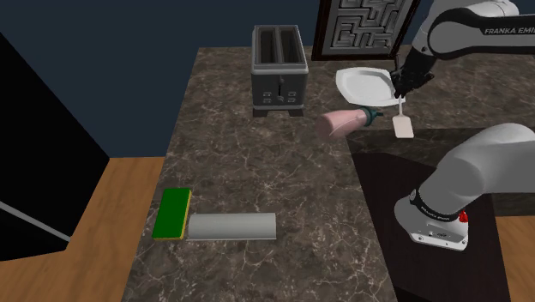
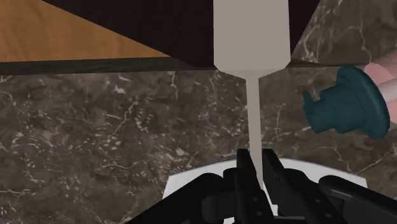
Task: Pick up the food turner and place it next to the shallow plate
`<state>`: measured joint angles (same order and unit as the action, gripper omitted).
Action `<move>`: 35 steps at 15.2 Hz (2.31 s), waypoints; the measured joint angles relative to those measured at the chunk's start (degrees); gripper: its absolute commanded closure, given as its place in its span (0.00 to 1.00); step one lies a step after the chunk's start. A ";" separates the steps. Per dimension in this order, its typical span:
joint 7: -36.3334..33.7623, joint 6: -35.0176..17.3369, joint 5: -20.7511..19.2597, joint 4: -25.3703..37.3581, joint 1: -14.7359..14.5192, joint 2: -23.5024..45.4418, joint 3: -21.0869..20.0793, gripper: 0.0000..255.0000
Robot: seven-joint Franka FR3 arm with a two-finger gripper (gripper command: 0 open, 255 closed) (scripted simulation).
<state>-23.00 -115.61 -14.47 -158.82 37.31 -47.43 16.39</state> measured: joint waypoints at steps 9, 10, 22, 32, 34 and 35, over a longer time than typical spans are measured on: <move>13.57 -2.37 -5.91 7.66 4.60 8.07 12.75 1.00; 14.93 -2.92 -6.20 8.59 4.68 9.31 14.12 1.00; 31.44 -7.72 -3.36 22.13 1.66 25.08 30.29 1.00; 33.64 -16.89 -1.32 17.99 -0.26 30.61 34.39 1.00; 34.41 -18.85 -0.62 17.18 -0.76 31.91 35.40 1.00; 34.69 -19.72 -0.23 16.83 -1.03 32.53 35.77 1.00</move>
<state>11.68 -135.33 -14.70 -141.99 36.27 -14.90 52.16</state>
